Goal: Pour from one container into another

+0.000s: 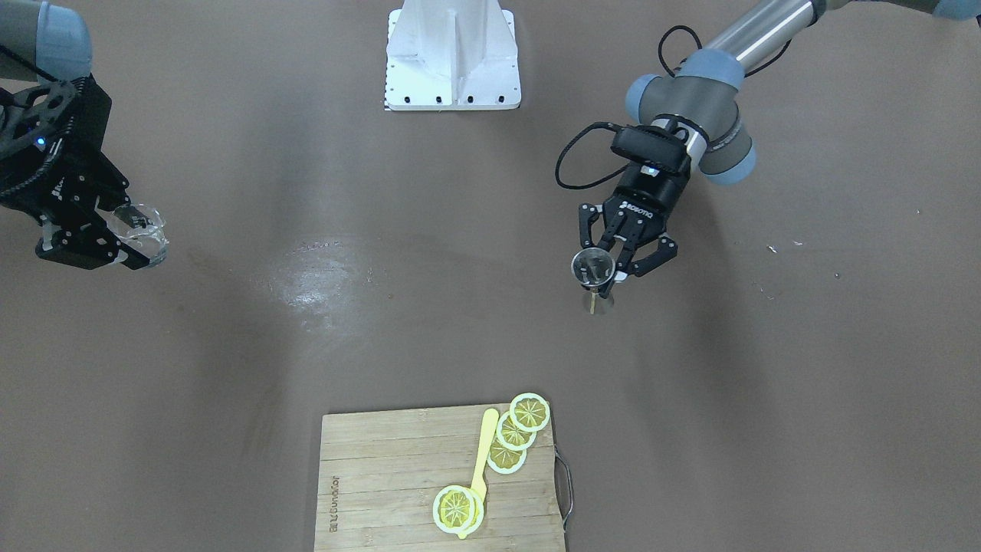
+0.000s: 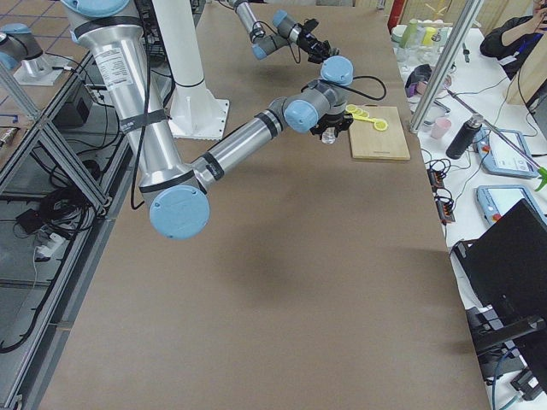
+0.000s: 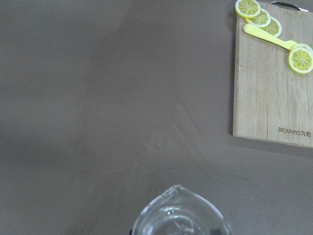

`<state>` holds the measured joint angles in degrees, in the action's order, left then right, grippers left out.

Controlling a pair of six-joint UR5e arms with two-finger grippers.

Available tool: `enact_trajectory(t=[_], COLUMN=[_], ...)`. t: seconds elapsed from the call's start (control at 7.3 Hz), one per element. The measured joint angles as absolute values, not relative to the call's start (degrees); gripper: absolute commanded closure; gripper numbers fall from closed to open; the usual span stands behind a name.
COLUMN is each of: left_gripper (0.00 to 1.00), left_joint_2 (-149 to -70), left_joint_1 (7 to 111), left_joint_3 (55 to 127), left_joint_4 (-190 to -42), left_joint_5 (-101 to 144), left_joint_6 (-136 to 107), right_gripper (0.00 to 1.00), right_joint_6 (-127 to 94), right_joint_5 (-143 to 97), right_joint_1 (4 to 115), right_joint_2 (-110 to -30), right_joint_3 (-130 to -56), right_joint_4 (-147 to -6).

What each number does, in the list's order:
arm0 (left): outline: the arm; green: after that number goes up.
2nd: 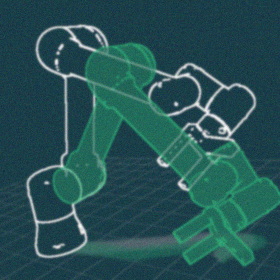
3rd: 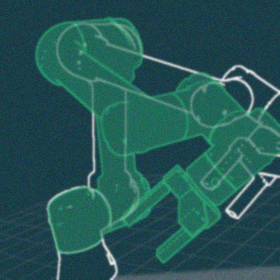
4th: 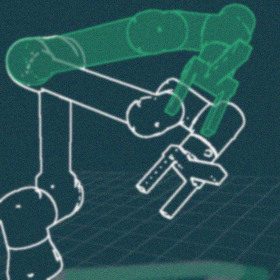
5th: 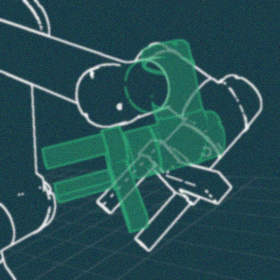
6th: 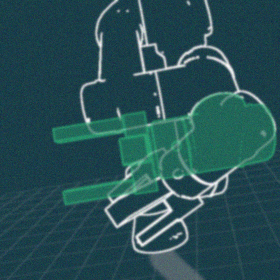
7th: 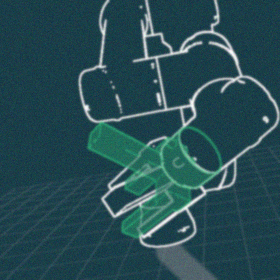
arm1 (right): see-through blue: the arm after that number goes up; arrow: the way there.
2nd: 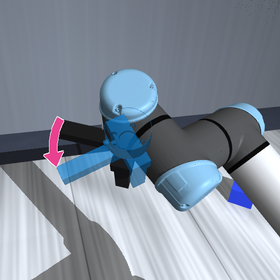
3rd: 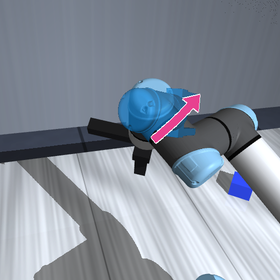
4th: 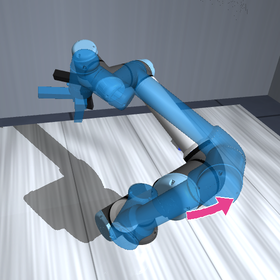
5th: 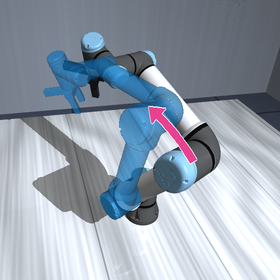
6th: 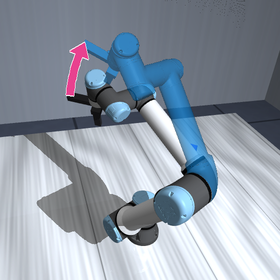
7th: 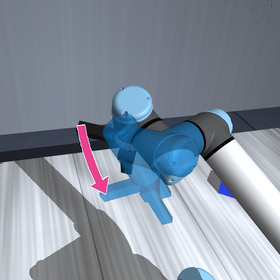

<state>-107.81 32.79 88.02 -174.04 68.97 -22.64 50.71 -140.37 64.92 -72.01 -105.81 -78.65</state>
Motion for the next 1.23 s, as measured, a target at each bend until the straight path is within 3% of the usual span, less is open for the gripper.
enact_trajectory(t=[0.55, 1.23], left_gripper=[1.00, 1.00], left_joint_2=[-93.8, -89.2], left_joint_1=[36.9, 30.3], left_joint_3=[87.1, 85.5], left_joint_4=[-182.4, -178.0], left_joint_5=[68.0, 48.7], left_joint_6=[-31.2, -43.9], right_gripper=[1.00, 1.00], right_joint_6=[48.2, 33.4], right_joint_5=[-144.5, -143.9], right_joint_1=[66.0, 64.0], right_joint_2=[-74.2, -73.9], right_joint_3=[-88.7, -73.4], right_joint_4=[-51.2, -23.5])
